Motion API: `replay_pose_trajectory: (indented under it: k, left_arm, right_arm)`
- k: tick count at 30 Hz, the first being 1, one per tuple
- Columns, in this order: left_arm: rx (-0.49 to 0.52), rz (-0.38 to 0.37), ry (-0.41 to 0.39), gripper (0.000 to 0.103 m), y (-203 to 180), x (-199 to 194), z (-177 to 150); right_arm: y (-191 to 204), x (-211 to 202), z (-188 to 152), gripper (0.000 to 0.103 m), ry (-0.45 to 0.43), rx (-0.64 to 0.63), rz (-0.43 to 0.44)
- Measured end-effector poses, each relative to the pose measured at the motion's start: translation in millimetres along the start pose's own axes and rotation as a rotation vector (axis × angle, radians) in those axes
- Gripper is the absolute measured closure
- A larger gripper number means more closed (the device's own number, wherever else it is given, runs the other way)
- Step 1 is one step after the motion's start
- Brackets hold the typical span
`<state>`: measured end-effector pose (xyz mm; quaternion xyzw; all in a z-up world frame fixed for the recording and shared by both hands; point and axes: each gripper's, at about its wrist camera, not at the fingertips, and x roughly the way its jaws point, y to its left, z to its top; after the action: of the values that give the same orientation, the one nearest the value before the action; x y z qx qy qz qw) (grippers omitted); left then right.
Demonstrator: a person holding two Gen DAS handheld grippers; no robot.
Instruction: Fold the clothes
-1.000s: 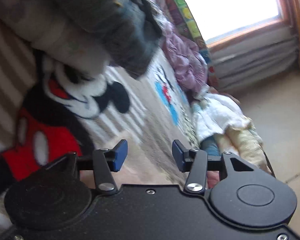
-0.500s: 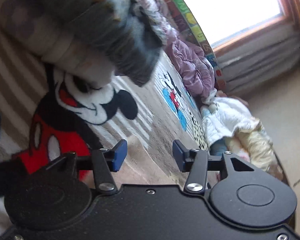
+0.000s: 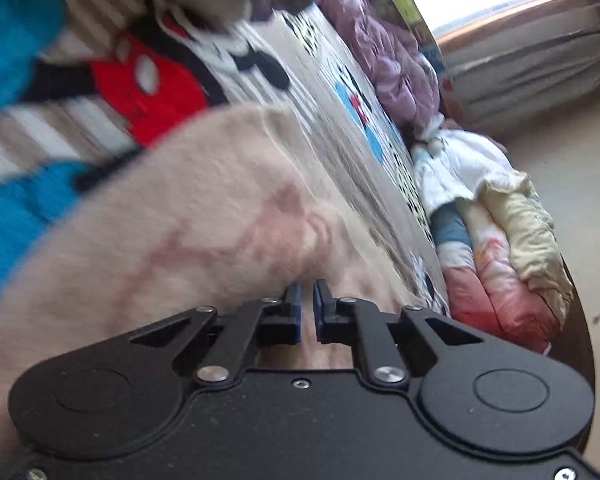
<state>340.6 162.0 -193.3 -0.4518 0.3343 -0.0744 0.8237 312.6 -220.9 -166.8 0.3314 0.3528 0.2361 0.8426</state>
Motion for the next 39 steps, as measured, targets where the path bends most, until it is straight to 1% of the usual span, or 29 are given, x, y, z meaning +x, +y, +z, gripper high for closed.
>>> replay_pose_trajectory:
  k: [1,3,5,6,7,8,10,12,14,15,16,17,18,19,20,21,22,23,24,26,27,30,31,32,33,34,36,38,39]
  left_arm:
    - [-0.029,0.009,-0.025,0.091,6,-12,4]
    - [-0.075,0.011,-0.077,0.09,16,-36,11]
    - [-0.106,-0.01,-0.129,0.077,24,-62,16]
    - [-0.11,-0.024,-0.152,0.06,23,-75,16]
    - [-0.113,-0.037,-0.175,0.055,22,-89,15]
    - [-0.115,-0.051,-0.198,0.055,20,-103,14]
    - [-0.127,-0.103,-0.185,0.052,19,-118,1]
    - [-0.112,-0.133,-0.143,0.052,10,-119,-21]
    - [-0.093,-0.157,-0.075,0.051,-1,-108,-46]
    - [-0.083,-0.15,-0.048,0.051,-4,-103,-58]
    - [-0.063,-0.112,-0.039,0.051,-1,-103,-68]
    - [-0.043,-0.07,-0.033,0.051,1,-104,-77]
    - [0.002,-0.01,-0.047,0.068,3,-107,-83]
    - [0.056,0.051,-0.06,0.08,0,-112,-87]
    - [0.112,0.112,-0.072,0.08,-3,-117,-91]
    - [0.156,0.13,-0.095,0.075,-10,-125,-97]
    - [0.198,0.143,-0.119,0.062,-17,-133,-103]
    - [0.244,0.141,-0.134,0.057,-24,-140,-112]
    - [0.29,0.137,-0.125,0.057,-31,-142,-126]
    - [0.382,0.128,-0.102,0.057,-46,-145,-153]
    - [0.451,0.152,-0.089,0.057,-50,-144,-172]
    - [0.668,0.233,-0.045,0.056,-59,-139,-229]
    - [0.777,0.289,-0.072,0.056,-61,-138,-249]
    - [0.89,0.348,-0.103,0.056,-64,-136,-270]
    - [0.969,0.393,-0.126,0.055,-66,-138,-286]
    - [0.992,0.411,-0.135,0.053,-66,-143,-293]
    - [1.006,0.436,-0.142,0.05,-64,-151,-301]
    - [0.979,0.434,-0.127,0.048,-59,-159,-299]
    - [0.956,0.417,-0.11,0.048,-57,-162,-293]
  right_arm:
    - [-8,-10,-2,0.078,-0.013,0.034,-0.003]
    - [-26,-28,-4,0.08,-0.038,0.094,-0.016]
    - [-35,-49,-7,0.077,-0.074,0.127,-0.037]
    - [-38,-59,-9,0.073,-0.096,0.139,-0.046]
    - [-43,-68,-12,0.07,-0.117,0.15,-0.059]
    - [-46,-77,-15,0.069,-0.134,0.156,-0.071]
    - [-46,-94,-23,0.058,-0.155,0.153,-0.07]
    - [-44,-111,-31,0.054,-0.174,0.145,-0.058]
    - [-37,-122,-46,0.053,-0.174,0.108,-0.03]
    - [-33,-124,-55,0.053,-0.154,0.088,-0.027]
    - [-31,-126,-64,0.054,-0.131,0.062,-0.034]
    - [-28,-129,-74,0.054,-0.119,0.027,-0.063]
    - [-26,-133,-83,0.062,-0.121,-0.024,-0.125]
    - [-24,-138,-89,0.076,-0.129,-0.071,-0.181]
    - [-22,-145,-92,0.081,-0.146,-0.111,-0.229]
    - [-20,-152,-96,0.081,-0.162,-0.151,-0.278]
    - [-15,-158,-99,0.073,-0.181,-0.2,-0.323]
    - [-6,-160,-105,0.067,-0.196,-0.259,-0.342]
    - [4,-159,-113,0.064,-0.197,-0.308,-0.329]
    - [26,-157,-129,0.064,-0.199,-0.408,-0.303]
    - [36,-156,-137,0.064,-0.2,-0.457,-0.289]
    - [66,-139,-169,0.065,-0.149,-0.621,-0.248]
    - [73,-132,-181,0.067,-0.111,-0.679,-0.254]
    - [78,-123,-194,0.067,-0.072,-0.739,-0.285]
    - [83,-119,-208,0.067,-0.054,-0.794,-0.318]
    - [87,-122,-221,0.067,-0.069,-0.83,-0.346]
    - [94,-129,-229,0.067,-0.077,-0.856,-0.384]
    - [98,-137,-234,0.065,-0.079,-0.86,-0.416]
    - [98,-141,-236,0.065,-0.078,-0.858,-0.43]
